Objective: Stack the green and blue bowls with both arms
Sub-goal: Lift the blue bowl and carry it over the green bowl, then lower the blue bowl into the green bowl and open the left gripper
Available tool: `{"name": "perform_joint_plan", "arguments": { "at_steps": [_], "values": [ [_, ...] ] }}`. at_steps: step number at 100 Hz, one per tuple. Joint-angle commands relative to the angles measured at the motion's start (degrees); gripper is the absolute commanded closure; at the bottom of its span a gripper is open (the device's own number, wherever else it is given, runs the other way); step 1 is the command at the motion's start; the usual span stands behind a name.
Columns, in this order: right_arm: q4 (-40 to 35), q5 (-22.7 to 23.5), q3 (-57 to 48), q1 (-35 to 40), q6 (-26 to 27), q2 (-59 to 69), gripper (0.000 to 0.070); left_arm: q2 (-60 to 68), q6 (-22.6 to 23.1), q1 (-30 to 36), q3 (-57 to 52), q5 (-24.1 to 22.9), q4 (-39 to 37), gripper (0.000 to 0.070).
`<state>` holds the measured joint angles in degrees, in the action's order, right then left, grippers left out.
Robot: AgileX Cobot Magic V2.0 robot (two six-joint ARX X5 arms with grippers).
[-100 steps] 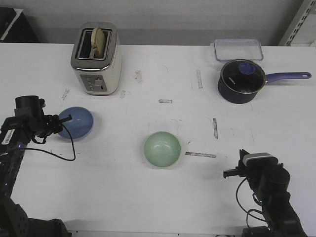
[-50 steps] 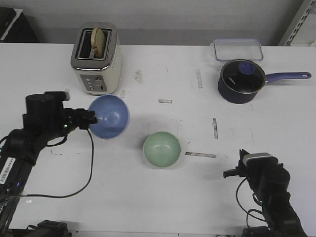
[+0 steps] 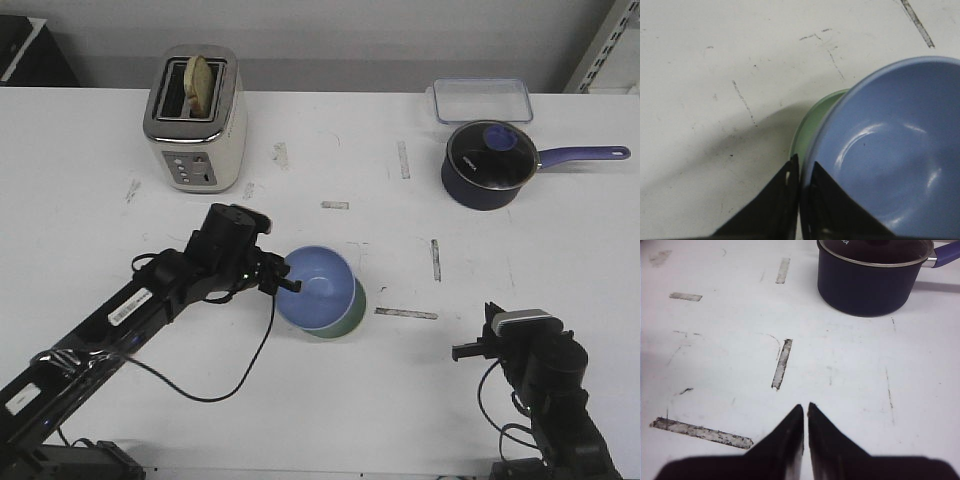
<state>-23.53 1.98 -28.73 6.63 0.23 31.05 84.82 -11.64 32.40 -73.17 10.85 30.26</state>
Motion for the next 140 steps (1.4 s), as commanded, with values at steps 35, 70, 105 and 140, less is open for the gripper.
{"name": "perform_joint_plan", "arguments": {
  "at_steps": [35,70,105,140],
  "values": [
    [0.33,1.27,-0.37,0.04,-0.07,0.15,0.0693,8.26,-1.55,2.10,-1.03,0.00,-3.39,0.0700],
    [0.33,1.27,-0.37,0.04,-0.07,0.15,0.0693,8.26,-1.55,3.28,-1.03,0.11,-4.20,0.0516],
    [0.33,1.27,-0.37,0.04,-0.07,0.15,0.0693,6.78,-1.51,3.13,-3.91,0.07,-3.58,0.0210],
    [0.39,1.05,-0.37,0.04,-0.31,0.15,0.0693,-2.84,1.40,-2.29,-8.35,-7.04,-2.84,0.0632]
  ]
}}
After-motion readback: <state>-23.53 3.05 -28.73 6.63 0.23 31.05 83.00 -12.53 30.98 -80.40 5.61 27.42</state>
